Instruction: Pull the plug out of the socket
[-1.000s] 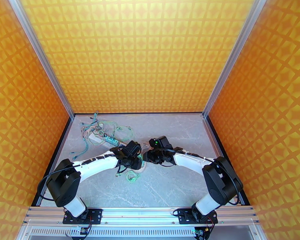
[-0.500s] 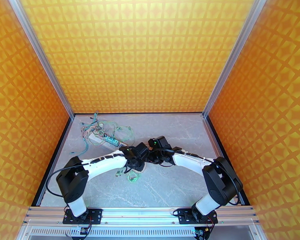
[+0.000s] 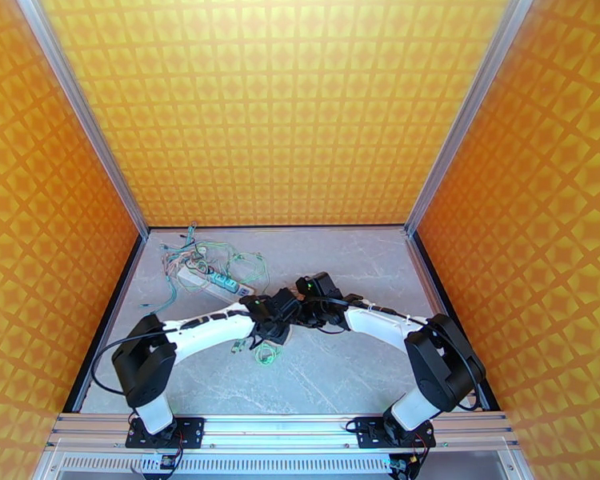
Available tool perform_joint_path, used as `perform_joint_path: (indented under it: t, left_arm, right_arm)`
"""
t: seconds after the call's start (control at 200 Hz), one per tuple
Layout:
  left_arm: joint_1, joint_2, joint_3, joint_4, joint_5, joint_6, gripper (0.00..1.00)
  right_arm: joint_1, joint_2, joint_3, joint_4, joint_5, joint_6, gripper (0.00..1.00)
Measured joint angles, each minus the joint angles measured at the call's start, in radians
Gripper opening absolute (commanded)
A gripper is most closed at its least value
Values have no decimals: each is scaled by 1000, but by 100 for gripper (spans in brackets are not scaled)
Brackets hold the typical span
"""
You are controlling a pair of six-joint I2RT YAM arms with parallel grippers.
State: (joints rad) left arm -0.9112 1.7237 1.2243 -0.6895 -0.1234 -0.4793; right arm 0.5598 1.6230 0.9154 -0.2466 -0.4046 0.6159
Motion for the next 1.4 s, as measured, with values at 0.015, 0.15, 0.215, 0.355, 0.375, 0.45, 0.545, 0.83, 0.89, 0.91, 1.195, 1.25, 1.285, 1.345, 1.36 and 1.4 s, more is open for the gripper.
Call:
perform_joint_path:
  t: [0.015,0.15,0.215,0.355,0.375,0.45,0.545,0.83,0.89,0.91,1.195,1.25,1.285,1.345,1.36,1.4]
  left_arm:
    - [5,-8,-7,6,6,-1,4]
    - [40,-84,-57,60,79,-26,5]
    - [50,-114,-69,86,105,-35,5]
    - [56,-139,-73,120,135,-40,5]
    - [56,-139,-73,122,138,-40,5]
    - [56,-139,-73,120,143,-40,5]
    - [56,-139,-73,117,142,-40,5]
    - [76,-202,-95,92,134,-40,6]
    - [95,-243,-112,83,129,-42,6]
    - [102,-256,-118,80,127,-44,6]
    - [227,-461,-223,37,115,-68,7]
    - [245,-491,-245,25,115,-71,7]
    - [257,-510,-256,14,115,-71,7]
    - [279,-538,-272,-3,114,-71,8]
    - [283,-544,-275,-5,114,-71,8]
    - [293,-561,-283,-14,112,-71,8]
  right_arm:
    - [0,0,0,0,1,0,38]
    - [1,0,0,0,3,0,38]
    - [1,0,0,0,4,0,38]
    - [2,0,1,0,5,0,38]
    - [2,0,1,0,5,0,38]
    - [2,0,2,-1,6,0,38]
    - [2,0,2,-1,6,0,38]
    - [4,-1,2,-1,13,0,38]
    - [4,-1,2,-1,13,0,38]
    - [4,-1,2,-1,13,0,38]
    - [10,-2,5,-3,23,0,39]
    - [11,-1,9,-8,26,0,39]
    - [13,-1,11,-12,30,0,39]
    - [14,0,18,-22,37,0,40]
    - [15,0,20,-25,40,0,40]
    - [17,0,25,-33,44,0,41]
